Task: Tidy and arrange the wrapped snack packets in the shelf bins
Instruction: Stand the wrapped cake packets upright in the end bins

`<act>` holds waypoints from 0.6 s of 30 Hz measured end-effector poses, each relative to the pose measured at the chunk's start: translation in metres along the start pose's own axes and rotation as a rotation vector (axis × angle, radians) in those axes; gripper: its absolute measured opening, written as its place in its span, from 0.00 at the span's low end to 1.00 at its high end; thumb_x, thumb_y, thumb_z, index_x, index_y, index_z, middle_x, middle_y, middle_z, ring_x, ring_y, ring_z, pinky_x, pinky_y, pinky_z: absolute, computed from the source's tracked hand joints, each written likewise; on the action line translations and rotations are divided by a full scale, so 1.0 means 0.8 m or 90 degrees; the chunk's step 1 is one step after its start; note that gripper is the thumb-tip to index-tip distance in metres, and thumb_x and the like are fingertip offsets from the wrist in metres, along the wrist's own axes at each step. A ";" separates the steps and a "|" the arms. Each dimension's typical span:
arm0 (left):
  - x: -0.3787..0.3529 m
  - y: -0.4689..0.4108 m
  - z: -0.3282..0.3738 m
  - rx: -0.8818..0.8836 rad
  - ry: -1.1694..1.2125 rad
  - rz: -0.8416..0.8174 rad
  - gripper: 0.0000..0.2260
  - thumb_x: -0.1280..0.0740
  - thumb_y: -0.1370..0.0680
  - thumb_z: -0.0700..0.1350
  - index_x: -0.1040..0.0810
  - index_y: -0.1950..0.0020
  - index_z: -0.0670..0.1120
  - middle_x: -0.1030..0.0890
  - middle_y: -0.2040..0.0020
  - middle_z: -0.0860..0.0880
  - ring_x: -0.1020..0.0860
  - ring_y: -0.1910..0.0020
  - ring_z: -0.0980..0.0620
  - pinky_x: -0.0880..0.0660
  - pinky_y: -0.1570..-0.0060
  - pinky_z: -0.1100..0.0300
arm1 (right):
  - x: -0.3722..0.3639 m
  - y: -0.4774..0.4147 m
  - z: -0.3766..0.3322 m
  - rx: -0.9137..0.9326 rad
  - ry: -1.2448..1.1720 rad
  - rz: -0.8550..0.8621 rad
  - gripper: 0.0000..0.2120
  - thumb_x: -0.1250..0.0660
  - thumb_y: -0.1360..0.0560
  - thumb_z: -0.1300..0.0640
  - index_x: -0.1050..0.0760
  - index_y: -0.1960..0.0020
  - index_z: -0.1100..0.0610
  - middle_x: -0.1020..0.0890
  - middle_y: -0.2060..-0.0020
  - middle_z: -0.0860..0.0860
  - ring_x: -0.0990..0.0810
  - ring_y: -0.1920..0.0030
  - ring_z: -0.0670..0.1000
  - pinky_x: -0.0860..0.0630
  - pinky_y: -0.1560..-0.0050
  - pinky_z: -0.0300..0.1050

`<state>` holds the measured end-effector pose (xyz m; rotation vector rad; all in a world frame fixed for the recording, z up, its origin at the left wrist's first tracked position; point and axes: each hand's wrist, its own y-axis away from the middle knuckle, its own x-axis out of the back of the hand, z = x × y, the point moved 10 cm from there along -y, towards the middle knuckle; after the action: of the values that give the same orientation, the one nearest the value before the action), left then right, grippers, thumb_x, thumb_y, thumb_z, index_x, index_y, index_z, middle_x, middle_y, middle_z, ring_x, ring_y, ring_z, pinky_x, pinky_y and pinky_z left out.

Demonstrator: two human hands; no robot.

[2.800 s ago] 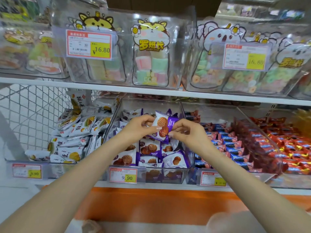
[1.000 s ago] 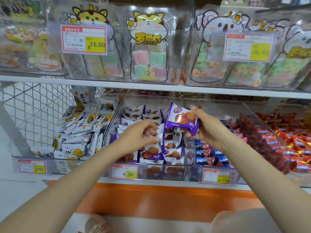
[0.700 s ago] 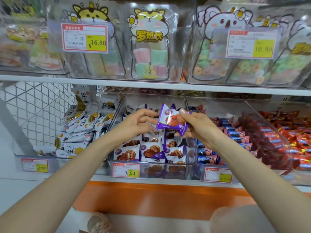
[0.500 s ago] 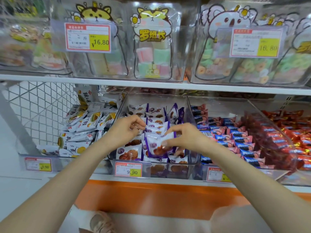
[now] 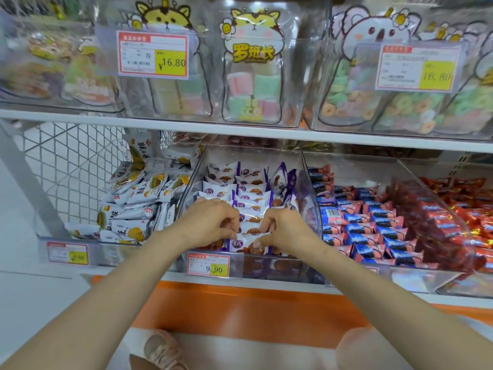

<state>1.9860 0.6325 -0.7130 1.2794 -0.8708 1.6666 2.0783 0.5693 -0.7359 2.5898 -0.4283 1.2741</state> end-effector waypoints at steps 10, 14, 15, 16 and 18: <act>0.032 -0.015 -0.004 0.047 0.143 0.125 0.05 0.33 0.24 0.49 0.22 0.49 0.51 0.21 0.55 0.56 0.24 0.58 0.57 0.25 0.56 0.58 | 0.131 -0.010 -0.007 0.083 0.220 0.241 0.09 0.31 0.27 0.50 0.20 0.50 0.53 0.21 0.58 0.46 0.25 0.57 0.47 0.32 0.58 0.40; 0.038 -0.033 0.019 0.028 0.192 0.192 0.06 0.35 0.23 0.44 0.23 0.47 0.48 0.24 0.53 0.55 0.25 0.58 0.56 0.26 0.56 0.60 | 0.089 -0.055 0.011 0.077 0.563 0.015 0.14 0.34 0.26 0.57 0.23 0.41 0.52 0.23 0.46 0.53 0.26 0.45 0.54 0.31 0.51 0.45; 0.035 -0.039 0.024 0.026 0.205 0.189 0.06 0.34 0.23 0.44 0.23 0.47 0.47 0.24 0.52 0.54 0.25 0.58 0.55 0.26 0.56 0.59 | 0.083 -0.060 0.007 0.085 0.635 0.021 0.12 0.36 0.26 0.59 0.22 0.43 0.54 0.23 0.48 0.54 0.26 0.44 0.55 0.32 0.48 0.46; 0.033 -0.045 0.029 0.026 0.213 0.188 0.06 0.34 0.23 0.44 0.23 0.47 0.47 0.24 0.51 0.54 0.26 0.58 0.55 0.26 0.55 0.58 | 0.081 -0.065 0.001 0.097 0.697 0.041 0.09 0.37 0.25 0.59 0.21 0.47 0.55 0.23 0.51 0.53 0.27 0.45 0.56 0.33 0.45 0.48; 0.033 -0.056 0.034 0.038 0.226 0.192 0.06 0.34 0.23 0.44 0.23 0.47 0.47 0.23 0.50 0.53 0.27 0.59 0.56 0.26 0.54 0.57 | 0.083 -0.074 -0.007 0.122 0.748 0.073 0.08 0.38 0.24 0.60 0.21 0.51 0.55 0.22 0.55 0.52 0.27 0.45 0.56 0.36 0.42 0.50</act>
<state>2.0336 0.6319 -0.6797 0.8792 -0.8282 2.0908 2.1342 0.6157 -0.6836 1.4782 -0.2033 2.6046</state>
